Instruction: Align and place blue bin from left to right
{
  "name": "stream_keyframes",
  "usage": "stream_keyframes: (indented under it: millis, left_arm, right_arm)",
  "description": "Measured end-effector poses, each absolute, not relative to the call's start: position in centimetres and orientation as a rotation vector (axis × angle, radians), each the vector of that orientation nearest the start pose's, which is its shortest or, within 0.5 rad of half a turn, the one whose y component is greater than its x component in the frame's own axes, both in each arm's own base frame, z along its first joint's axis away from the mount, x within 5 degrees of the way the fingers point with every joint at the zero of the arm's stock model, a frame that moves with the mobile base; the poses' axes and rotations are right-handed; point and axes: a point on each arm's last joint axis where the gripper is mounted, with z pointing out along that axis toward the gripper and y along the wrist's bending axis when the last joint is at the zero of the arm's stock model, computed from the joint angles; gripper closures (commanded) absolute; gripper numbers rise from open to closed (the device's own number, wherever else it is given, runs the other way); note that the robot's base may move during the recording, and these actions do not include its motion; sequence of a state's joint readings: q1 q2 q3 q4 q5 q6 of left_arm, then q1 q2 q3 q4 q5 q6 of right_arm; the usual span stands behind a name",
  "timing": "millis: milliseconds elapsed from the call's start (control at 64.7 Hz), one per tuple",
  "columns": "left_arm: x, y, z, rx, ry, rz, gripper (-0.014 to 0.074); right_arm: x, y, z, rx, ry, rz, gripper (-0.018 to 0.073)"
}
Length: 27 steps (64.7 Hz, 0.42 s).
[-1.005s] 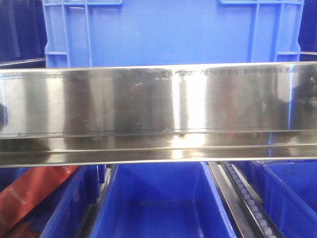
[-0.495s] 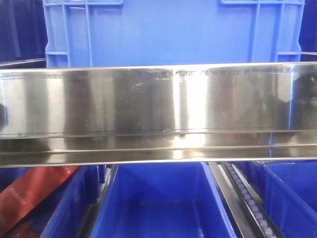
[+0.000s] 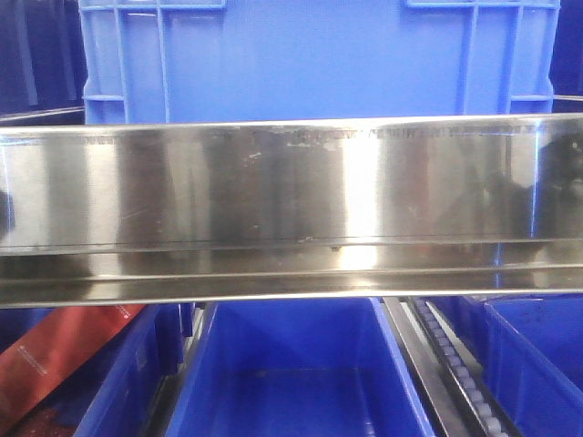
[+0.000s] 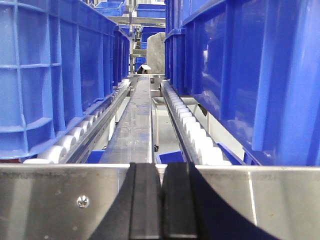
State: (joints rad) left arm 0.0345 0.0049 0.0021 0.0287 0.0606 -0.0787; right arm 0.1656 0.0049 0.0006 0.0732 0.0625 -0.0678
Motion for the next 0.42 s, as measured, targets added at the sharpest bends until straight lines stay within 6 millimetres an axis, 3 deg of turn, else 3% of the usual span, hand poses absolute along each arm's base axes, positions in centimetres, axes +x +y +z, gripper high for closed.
stream_keyframes:
  millis: [417]
  left_arm:
    - [5.69,0.21,20.67,-0.067,1.550,-0.011,0.0707]
  right_arm:
    - [5.60,0.98,20.71,-0.128,1.547,0.139,0.0721]
